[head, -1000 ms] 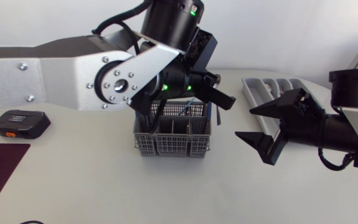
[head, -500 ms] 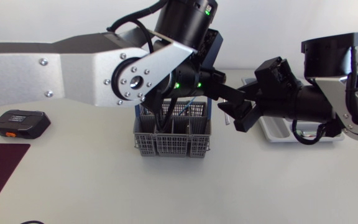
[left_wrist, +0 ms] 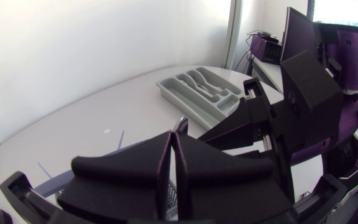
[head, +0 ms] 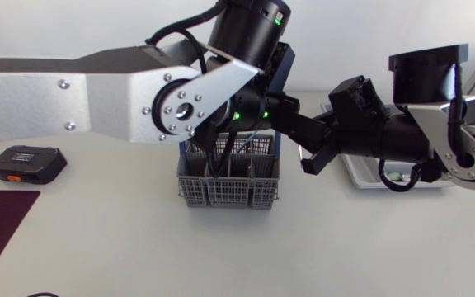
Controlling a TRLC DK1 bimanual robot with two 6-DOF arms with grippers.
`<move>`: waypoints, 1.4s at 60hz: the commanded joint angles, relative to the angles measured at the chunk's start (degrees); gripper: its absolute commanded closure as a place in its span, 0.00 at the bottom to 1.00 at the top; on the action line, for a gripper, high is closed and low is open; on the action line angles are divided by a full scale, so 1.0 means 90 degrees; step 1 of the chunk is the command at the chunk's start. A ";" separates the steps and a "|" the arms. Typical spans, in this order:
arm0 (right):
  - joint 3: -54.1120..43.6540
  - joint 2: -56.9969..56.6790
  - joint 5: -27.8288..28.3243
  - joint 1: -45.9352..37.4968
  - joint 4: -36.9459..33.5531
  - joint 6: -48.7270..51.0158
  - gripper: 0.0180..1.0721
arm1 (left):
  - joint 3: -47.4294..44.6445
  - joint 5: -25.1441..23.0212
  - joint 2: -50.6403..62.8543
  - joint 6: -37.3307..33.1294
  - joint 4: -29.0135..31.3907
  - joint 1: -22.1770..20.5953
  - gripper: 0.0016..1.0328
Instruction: Unload the cutlery basket into the drawer organizer.
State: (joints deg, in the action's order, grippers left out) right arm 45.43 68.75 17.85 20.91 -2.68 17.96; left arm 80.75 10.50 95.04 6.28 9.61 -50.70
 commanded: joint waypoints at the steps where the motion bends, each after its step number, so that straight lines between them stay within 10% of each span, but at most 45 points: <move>1: 0.0109 0.0183 -0.0010 0.0040 0.0073 -0.0159 0.80 | 0.0217 -0.0034 0.0123 0.0200 0.0017 -0.0021 0.97; 51: 0.0148 0.0369 0.0478 -0.0223 0.0005 -0.0169 0.89 | 0.0120 -0.0083 0.0074 0.0269 0.0046 -0.0021 0.93; 67: 0.0099 0.0369 0.0556 -0.0233 -0.0171 -0.0130 0.89 | 0.0159 -0.0093 -0.0092 0.0220 0.0036 -0.0012 0.58; 84: 0.0060 0.0379 0.0908 -0.0409 -0.0640 0.0251 0.89 | 0.0159 -0.0083 -0.0414 0.0103 -0.0042 0.0194 0.47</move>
State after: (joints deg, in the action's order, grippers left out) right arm 45.45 71.29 25.12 18.17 -7.46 18.68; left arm 80.75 10.04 94.28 7.49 10.22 -50.04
